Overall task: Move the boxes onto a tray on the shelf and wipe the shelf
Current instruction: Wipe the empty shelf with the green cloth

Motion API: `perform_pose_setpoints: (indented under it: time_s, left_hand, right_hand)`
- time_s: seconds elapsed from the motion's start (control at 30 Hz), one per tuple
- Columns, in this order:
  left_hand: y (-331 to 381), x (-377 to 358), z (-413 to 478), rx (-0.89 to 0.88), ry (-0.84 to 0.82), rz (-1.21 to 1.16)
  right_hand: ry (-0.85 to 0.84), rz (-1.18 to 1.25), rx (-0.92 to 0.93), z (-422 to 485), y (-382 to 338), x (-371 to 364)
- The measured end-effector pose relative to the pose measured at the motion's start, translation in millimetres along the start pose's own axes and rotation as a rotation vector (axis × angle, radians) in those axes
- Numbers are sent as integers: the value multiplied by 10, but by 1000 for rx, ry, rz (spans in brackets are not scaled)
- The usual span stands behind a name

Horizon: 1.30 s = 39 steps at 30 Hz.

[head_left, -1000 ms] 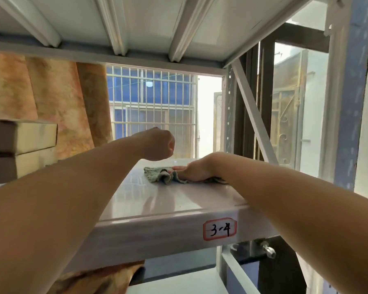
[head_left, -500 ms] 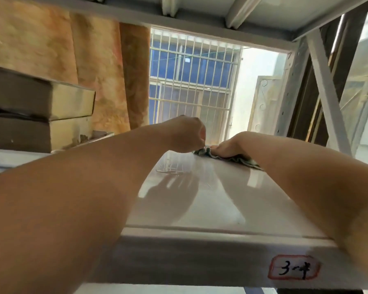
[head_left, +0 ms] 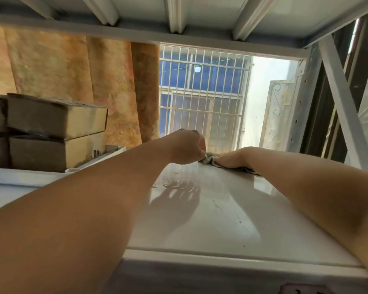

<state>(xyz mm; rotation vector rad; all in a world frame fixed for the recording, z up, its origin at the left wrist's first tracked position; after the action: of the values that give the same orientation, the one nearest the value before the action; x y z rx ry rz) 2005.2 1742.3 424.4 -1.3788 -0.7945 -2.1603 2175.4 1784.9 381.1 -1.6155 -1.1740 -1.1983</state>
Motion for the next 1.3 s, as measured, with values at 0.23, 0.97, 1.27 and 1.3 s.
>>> perform_pose_setpoints:
  time_s: [0.23, 0.97, 1.27, 1.3]
  left_hand:
    - [45, -35, -2, -7, 11, 39]
    - [140, 478, -1033, -68, 284, -206]
    - [-58, 517, -1294, 18, 183, -208]
    - [-52, 520, -1305, 14, 179, -180]
  right_hand:
    - [-56, -29, 113, -536, -338, -167]
    - [-38, -31, 298, -2190, -780, -649]
    - [-53, -64, 349, -2365, -1094, -716]
    - [-53, -42, 378, -2375, -1160, -735]
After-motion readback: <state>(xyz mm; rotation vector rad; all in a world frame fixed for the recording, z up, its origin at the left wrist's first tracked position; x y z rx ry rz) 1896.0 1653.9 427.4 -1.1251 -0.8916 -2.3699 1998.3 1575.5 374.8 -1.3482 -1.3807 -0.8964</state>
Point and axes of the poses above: each hand's wrist, its own z-axis towards the middle knuckle, its own x-axis out of the back of the hand, y = z × x, the point moved 5 cm from there along z, towards the middle knuckle, and after that the axes turned 3 degrees about -y, right-handed, at the moved point
